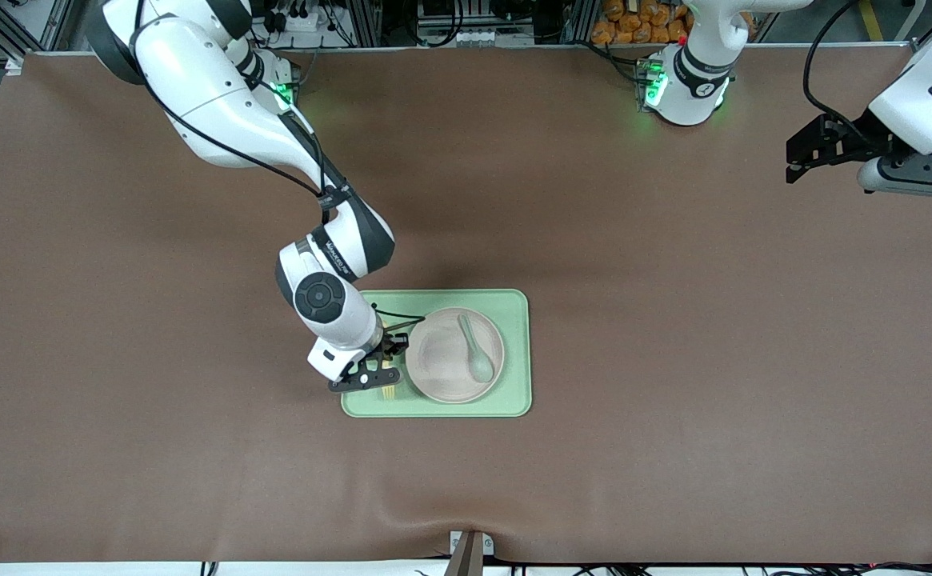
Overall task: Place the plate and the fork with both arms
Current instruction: 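Move the fork with the right gripper beside the plate and lower it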
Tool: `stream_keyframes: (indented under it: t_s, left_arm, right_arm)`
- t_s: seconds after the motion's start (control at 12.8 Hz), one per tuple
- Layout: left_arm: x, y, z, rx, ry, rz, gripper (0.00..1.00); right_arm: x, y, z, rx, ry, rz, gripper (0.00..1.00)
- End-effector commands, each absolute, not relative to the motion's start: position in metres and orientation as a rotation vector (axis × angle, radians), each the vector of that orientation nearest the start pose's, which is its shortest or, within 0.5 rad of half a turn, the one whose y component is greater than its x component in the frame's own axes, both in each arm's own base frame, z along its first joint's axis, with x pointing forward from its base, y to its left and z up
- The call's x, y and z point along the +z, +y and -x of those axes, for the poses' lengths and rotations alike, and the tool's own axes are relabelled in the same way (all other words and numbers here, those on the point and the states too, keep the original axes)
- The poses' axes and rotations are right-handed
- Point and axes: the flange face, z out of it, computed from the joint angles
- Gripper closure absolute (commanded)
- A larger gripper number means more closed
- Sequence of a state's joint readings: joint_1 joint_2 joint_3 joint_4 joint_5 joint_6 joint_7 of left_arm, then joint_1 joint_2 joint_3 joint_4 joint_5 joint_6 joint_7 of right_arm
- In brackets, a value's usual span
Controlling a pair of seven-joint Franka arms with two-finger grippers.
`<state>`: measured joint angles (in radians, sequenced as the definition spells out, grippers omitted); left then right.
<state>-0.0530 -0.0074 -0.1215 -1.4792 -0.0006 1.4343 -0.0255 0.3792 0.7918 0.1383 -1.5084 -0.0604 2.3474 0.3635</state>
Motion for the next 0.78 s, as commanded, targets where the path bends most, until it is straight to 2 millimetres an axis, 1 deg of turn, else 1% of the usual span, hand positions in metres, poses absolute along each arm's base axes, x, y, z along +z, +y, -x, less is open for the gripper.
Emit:
stream_keyframes:
  t_s: [0.0,0.08,0.16,0.23,0.31,0.47,0.63,0.7]
  left_arm:
    - [0.661,-0.096,-0.528,0.060,0.210,3.142,0.00]
    - [0.661,-0.095,-0.528,0.060,0.210,3.142,0.00]
    - [0.662,-0.095,-0.529,0.057,0.207,3.140,0.00]
    - [0.661,-0.095,-0.530,0.052,0.209,3.128,0.00]
    - [0.654,-0.089,-0.536,0.063,0.195,3.110,0.00]
    - [0.652,-0.081,-0.540,0.059,0.172,3.117,0.00]
    - [0.653,-0.085,-0.540,0.046,0.184,3.108,0.00]
    - [0.653,-0.085,-0.540,0.043,0.184,3.107,0.00]
  right_arm:
    - [0.207,0.329,-0.617,-0.032,-0.243,3.065,0.91]
    - [0.203,0.329,-0.615,-0.037,-0.242,3.062,0.91]
    - [0.202,0.330,-0.615,-0.039,-0.239,3.061,0.86]
    - [0.200,0.329,-0.615,-0.037,-0.236,3.062,0.60]
    - [0.202,0.329,-0.616,-0.043,-0.234,3.060,0.30]
    - [0.215,0.331,-0.623,-0.068,-0.226,3.052,0.00]
    - [0.229,0.334,-0.630,-0.085,-0.226,3.047,0.00]
    - [0.244,0.335,-0.638,-0.076,-0.222,3.053,0.00]
